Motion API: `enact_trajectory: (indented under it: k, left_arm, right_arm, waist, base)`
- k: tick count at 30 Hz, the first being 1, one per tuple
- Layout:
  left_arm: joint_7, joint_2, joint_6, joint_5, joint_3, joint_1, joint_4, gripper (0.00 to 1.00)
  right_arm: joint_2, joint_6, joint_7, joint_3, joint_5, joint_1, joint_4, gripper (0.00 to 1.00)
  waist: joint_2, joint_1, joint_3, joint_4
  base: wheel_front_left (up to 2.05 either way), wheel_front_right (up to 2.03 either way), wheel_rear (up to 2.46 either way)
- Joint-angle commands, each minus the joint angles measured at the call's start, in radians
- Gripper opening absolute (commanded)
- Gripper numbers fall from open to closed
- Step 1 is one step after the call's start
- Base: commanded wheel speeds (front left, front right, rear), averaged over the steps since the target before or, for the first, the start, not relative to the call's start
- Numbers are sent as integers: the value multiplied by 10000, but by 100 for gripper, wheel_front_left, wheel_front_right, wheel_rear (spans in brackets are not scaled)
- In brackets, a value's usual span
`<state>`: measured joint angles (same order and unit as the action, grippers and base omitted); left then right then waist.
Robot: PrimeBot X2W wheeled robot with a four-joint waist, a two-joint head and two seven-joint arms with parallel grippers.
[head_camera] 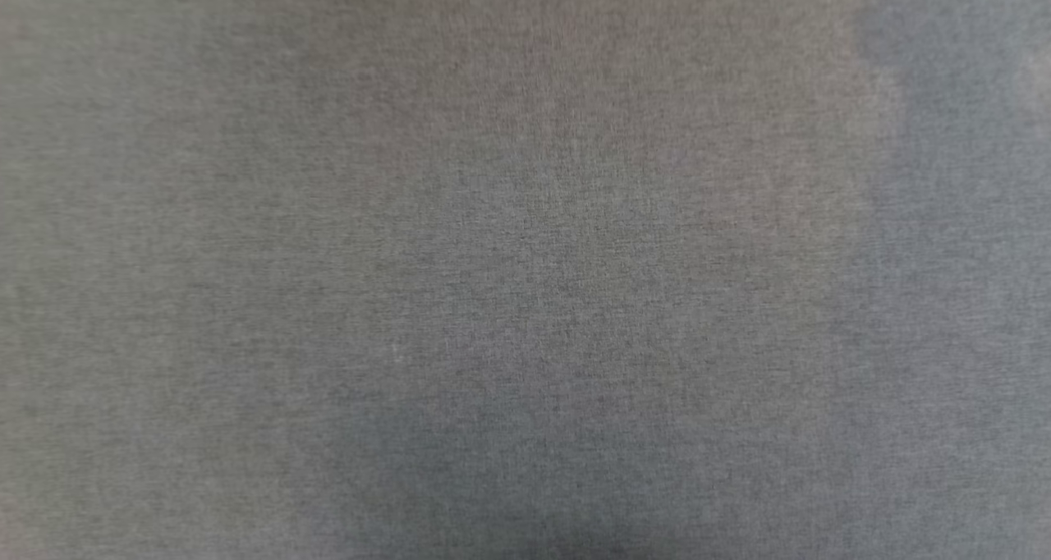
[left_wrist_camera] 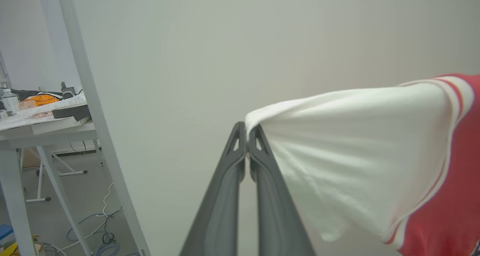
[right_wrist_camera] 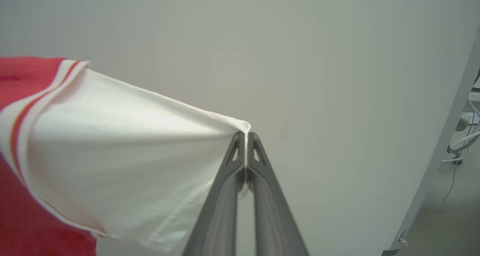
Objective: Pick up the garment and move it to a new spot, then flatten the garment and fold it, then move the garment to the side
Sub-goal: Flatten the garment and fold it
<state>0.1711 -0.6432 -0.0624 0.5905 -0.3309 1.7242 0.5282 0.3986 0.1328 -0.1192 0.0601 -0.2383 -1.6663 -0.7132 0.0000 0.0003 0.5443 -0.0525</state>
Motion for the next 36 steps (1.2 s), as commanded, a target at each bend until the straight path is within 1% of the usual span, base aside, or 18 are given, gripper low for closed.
enact_trajectory:
  k: [1, 5, 7, 10, 11, 12, 16, 20, 24, 26, 28, 30, 32, 36]
  left_arm:
    - [-281, 74, -27, -135, -9, 460, 435, 0]
    - [-1165, 496, -186, -321, -161, 1226, 1478, 0]
    - [-1631, 715, -287, -411, -323, 1287, 1893, 0]
    - [-2208, 1051, -392, -235, -344, 1080, 2478, 0]
    - [-2439, 1169, -430, -158, -354, 915, 2662, 0]
    - [-2855, 1391, -546, -24, -542, 317, 3049, 0]
    - [-3414, 1622, -639, 320, -757, -877, 3337, 0]
    - [-3774, 1803, -673, 743, -1023, -2361, 3324, 0]
    - [-4018, 1724, -678, 927, -1706, -4081, 2766, 0]
    - [-4079, 1653, -679, 1102, -1966, -5013, 2488, 0]
    - [-4052, 1574, -680, 1385, -2196, -6052, 2217, 0]
    - [-4008, 1505, -680, 1591, -2345, -6854, 2023, 0]
    - [-3869, 1407, -681, 1855, -2486, -7835, 1808, 0]
    - [-3470, 1217, -681, 2307, -2899, -9520, 1127, 0]
  right_arm:
    - [-21, -21, 335, 221, 212, -274, -328, 0]
    - [-325, -21, 1099, 371, 593, -757, -1091, 0]
    - [-444, -21, 1366, 402, 694, -886, -1461, 0]
    - [-603, -21, 1608, 330, 732, -874, -1901, 0]
    - [-632, -21, 1681, 240, 737, -814, -2036, 0]
    - [-703, -21, 1869, 34, 588, -579, -2314, 0]
    - [-794, -21, 2112, -471, 261, 138, -2595, 0]
    - [-795, -21, 2269, -991, -301, 1168, -2794, 0]
    - [-733, -21, 2164, -1616, -1137, 2554, -2759, 0]
    - [-680, -21, 1901, -1918, -1742, 3368, -2636, 0]
    - [-553, -21, 1459, -2272, -2667, 4328, -2226, 0]
    - [-287, -21, 1080, -2599, -3356, 5198, -1801, 0]
    - [139, -21, 631, -2958, -4130, 6324, -1232, 0]
    - [928, -21, 48, -3398, -5252, 8216, -173, 0]
  waist:
    - [0, -3, 725, -241]
    - [0, -3, 866, -198]
    - [0, -3, 901, -132]
    - [0, -3, 922, -42]
    - [0, -3, 899, 2]
    - [0, -3, 787, 110]
    - [0, -3, 377, 220]
    - [0, -3, -291, 330]
    - [0, -3, -1076, 424]
    - [0, -3, -1507, 463]
    - [0, -3, -1946, 504]
    - [0, -3, -2313, 558]
    - [0, -3, -2729, 608]
    - [0, -3, -3295, 662]
  base:
    - [0, 0, 0]
    - [0, 0, 0]
    - [0, 0, 0]
    - [0, 0, 0]
    - [0, 0, 0]
    - [0, 0, 0]
    - [0, 0, 0]
    - [0, 0, 0]
    - [0, 0, 0]
    - [0, 0, 0]
    - [0, 0, 0]
    - [0, 0, 0]
    - [0, 0, 0]
    - [0, 0, 0]
